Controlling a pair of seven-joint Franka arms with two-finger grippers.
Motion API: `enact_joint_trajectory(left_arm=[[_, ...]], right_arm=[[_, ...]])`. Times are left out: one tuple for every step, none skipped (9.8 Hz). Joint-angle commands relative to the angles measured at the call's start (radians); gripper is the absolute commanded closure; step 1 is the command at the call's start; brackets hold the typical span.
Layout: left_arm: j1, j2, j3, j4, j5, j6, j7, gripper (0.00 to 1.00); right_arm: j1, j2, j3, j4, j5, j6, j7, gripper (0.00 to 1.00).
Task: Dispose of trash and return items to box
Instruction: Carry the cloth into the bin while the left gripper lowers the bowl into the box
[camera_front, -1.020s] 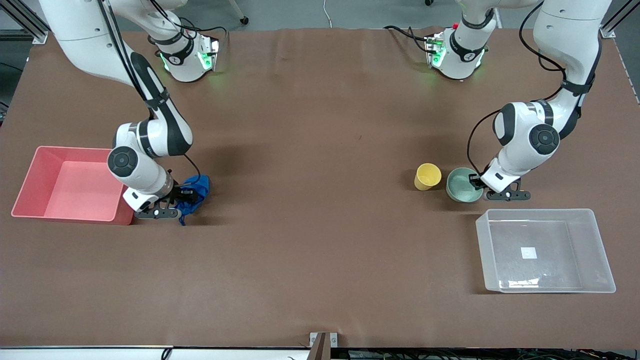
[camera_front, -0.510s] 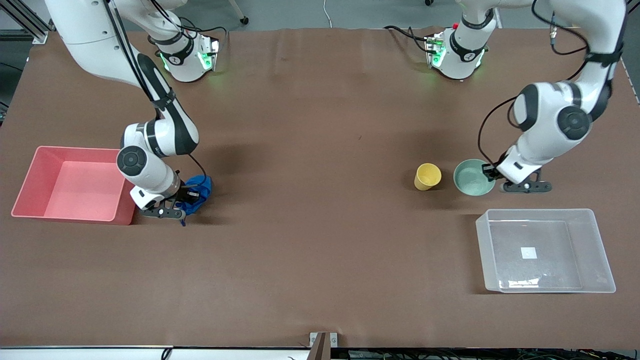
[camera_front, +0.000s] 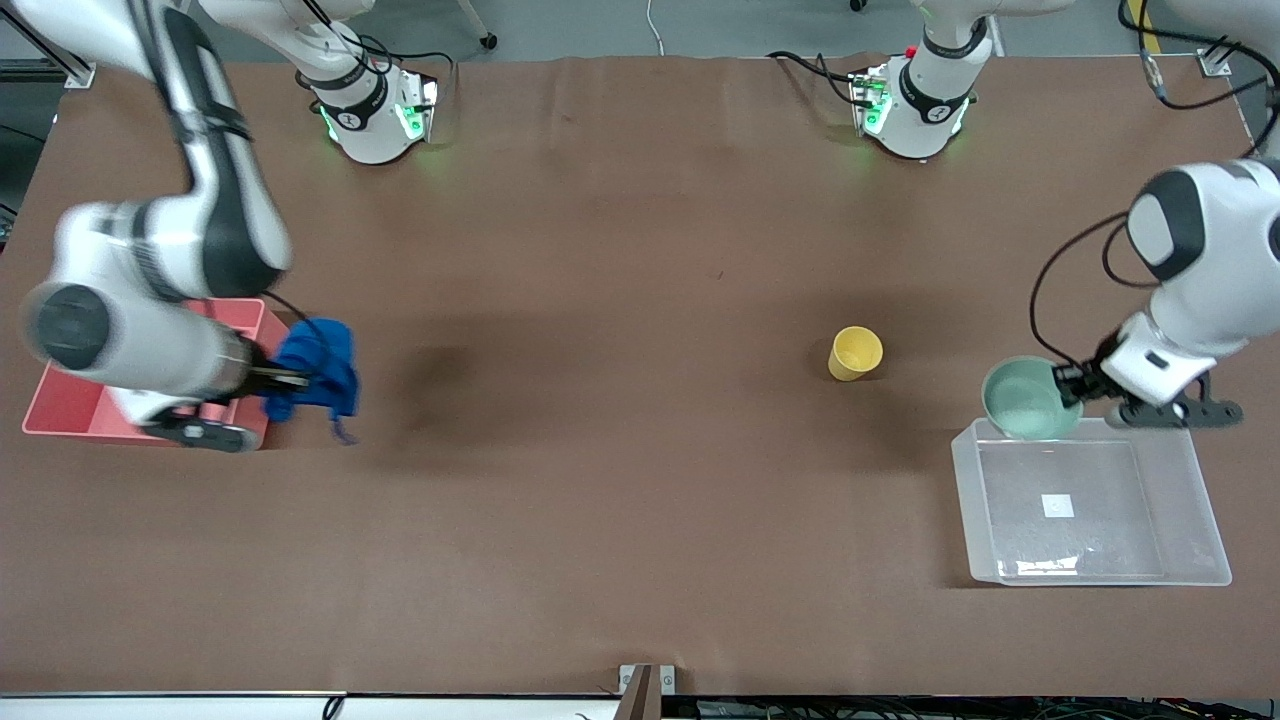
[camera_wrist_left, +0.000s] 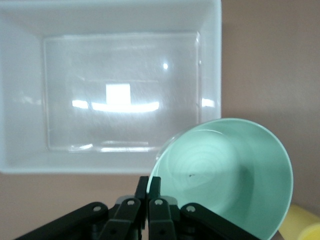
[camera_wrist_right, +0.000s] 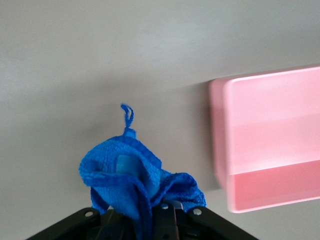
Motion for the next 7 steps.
enact_joint_trajectory(left_arm=[[0.021, 0.237, 0.012, 0.254, -0.037, -0.044, 0.062, 1.00], [0.025, 0.313, 0.034, 0.337, -0.103, -0.051, 0.134, 1.00], [0.013, 0.373, 0.101, 0.371, -0.146, -0.056, 0.200, 1.00], [0.012, 0.418, 0.123, 0.394, -0.181, -0.051, 0.242, 1.00], [0.015, 0.438, 0.125, 0.390, -0.230, -0.041, 0.250, 1.00], [0.019, 0.467, 0.125, 0.388, -0.250, -0.021, 0.257, 0.99], [0.021, 0.493, 0.125, 0.387, -0.257, 0.029, 0.257, 0.98]], right_arm=[[-0.185, -0.035, 0.013, -0.017, -0.013, -0.026, -0.235, 1.00], [-0.260, -0.038, 0.013, -0.014, -0.015, -0.023, -0.350, 1.00], [-0.331, -0.034, 0.013, -0.016, -0.016, -0.015, -0.447, 1.00], [-0.365, -0.029, 0.013, -0.030, -0.050, 0.014, -0.493, 1.00], [-0.382, -0.029, 0.013, -0.080, -0.102, 0.087, -0.504, 1.00], [-0.396, -0.029, 0.013, -0.140, -0.105, 0.157, -0.503, 1.00], [-0.408, -0.018, 0.013, -0.181, -0.107, 0.248, -0.504, 0.99]])
